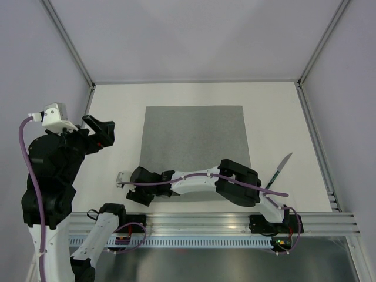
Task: Fold the napkin, place the utensils inside, and roll it up
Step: Fold the napkin
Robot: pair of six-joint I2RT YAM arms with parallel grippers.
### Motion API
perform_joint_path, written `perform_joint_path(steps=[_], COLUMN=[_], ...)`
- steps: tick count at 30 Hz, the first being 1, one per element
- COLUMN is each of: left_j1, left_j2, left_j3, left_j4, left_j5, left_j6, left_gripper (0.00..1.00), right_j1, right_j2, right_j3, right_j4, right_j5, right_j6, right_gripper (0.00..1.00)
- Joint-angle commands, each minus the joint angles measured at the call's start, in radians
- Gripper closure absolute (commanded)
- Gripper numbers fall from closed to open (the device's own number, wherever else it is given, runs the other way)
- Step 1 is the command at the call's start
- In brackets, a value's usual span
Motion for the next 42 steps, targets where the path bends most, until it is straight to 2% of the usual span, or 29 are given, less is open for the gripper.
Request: perform_joint_path(steps=[1, 9, 15, 16, 19, 24, 28, 42], left_j1=[0.004, 0.004, 0.004, 0.004, 0.004, 0.005, 0.004, 0.004], left_j2=[-0.005, -0.011, -0.015, -0.018, -0.019, -0.019, -0.016, -0.01], left_j3=[-0.009, -0.02, -0.029, -0.032, -0.032, -0.026, -0.023, -0.032], left_j4=[-0.016, -0.016, -0.014, -0.013, -0.016, -0.016, -0.014, -0.005], left_j5=[-0.001, -0.007, -0.009, -0.01, -0.012, -0.009, -0.006, -0.003], left_j6=[-0.014, -0.011, -0.011, -0.009, -0.007, -0.006, -0.009, -0.006], left_gripper=[0.0, 0.0, 0.0, 0.0, 0.0, 0.0, 0.0, 0.0], right_j1=[0.007, 0.007, 0.007, 0.007, 0.007, 0.005, 0.0, -0.066], right_j2=[0.034, 0.058, 0.08, 0.083, 0.078, 0.034, -0.003, -0.126], right_j3=[0.038, 0.043, 0.038, 0.041, 0.051, 0.066, 0.092, 0.153], right_j4=[0.011, -0.003, -0.015, -0.017, -0.029, -0.044, -0.08, -0.165], right_j5=[0.003, 0.02, 0.041, 0.041, 0.041, 0.041, 0.038, -0.037], right_j6=[0.018, 0.002, -0.011, -0.012, -0.018, -0.044, -0.057, -0.026], right_gripper=[0.41, 0.49, 0.67, 0.73, 0.82, 0.95, 1.0, 1.0])
